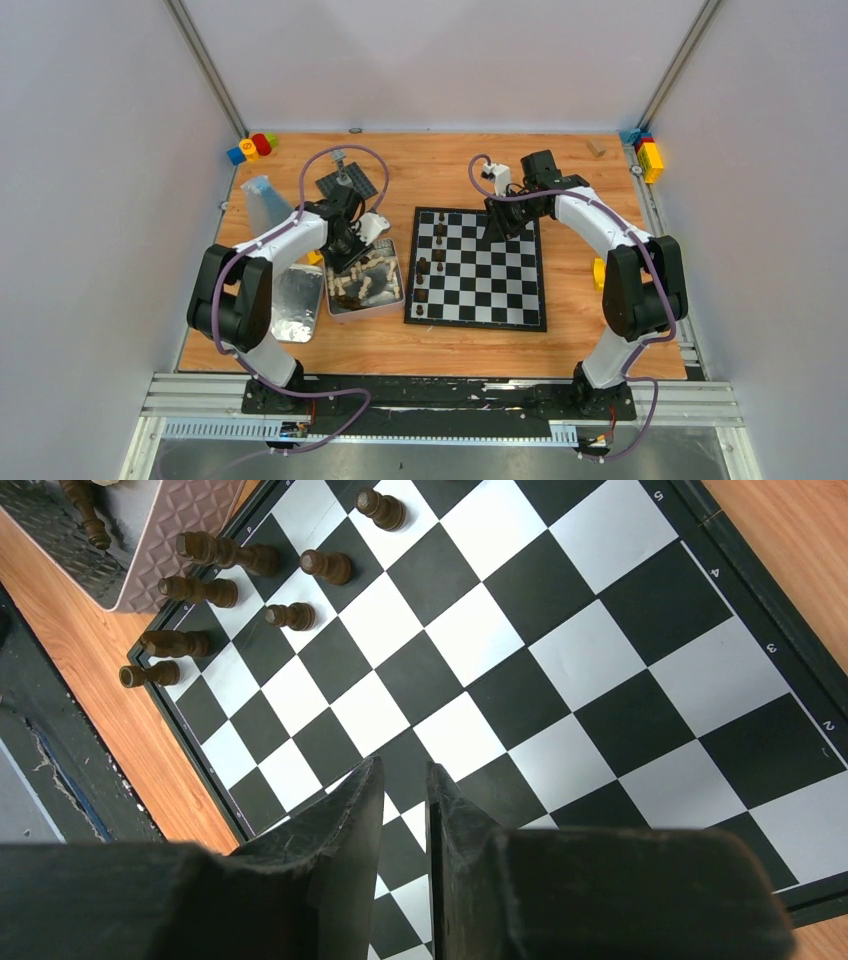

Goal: Set up the chess pieces on the board
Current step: Pick up the chess piece from the storage box.

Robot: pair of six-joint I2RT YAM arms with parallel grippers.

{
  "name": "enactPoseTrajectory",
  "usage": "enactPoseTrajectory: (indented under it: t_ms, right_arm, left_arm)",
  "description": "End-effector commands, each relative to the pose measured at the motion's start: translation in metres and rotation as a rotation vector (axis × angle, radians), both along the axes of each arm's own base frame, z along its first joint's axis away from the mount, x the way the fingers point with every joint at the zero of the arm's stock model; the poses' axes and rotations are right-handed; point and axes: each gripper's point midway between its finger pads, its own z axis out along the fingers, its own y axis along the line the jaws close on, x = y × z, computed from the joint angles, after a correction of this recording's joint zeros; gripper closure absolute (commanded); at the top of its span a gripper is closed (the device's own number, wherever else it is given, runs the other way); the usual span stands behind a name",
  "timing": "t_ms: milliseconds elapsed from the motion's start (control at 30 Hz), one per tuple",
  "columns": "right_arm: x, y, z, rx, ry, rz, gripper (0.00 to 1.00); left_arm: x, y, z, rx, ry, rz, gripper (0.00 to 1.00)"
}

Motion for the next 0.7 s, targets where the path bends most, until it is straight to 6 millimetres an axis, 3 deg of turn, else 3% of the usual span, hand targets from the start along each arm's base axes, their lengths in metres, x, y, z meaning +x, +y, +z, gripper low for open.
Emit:
enactPoseTrajectory:
  t_ms: [0, 667]
  right_arm:
    - [0.005, 0.005, 0.012, 0.039, -0.046, 0.018, 0.78]
    - [0.002, 0.006, 0.012, 0.046, -0.031, 0.021, 0.78]
  left_arm:
    - [0.014, 0.001, 0.005, -0.001, -0.036, 0.0, 0.6]
    - [0.012, 0.006, -0.017, 0.013, 0.008, 0.015, 0.63]
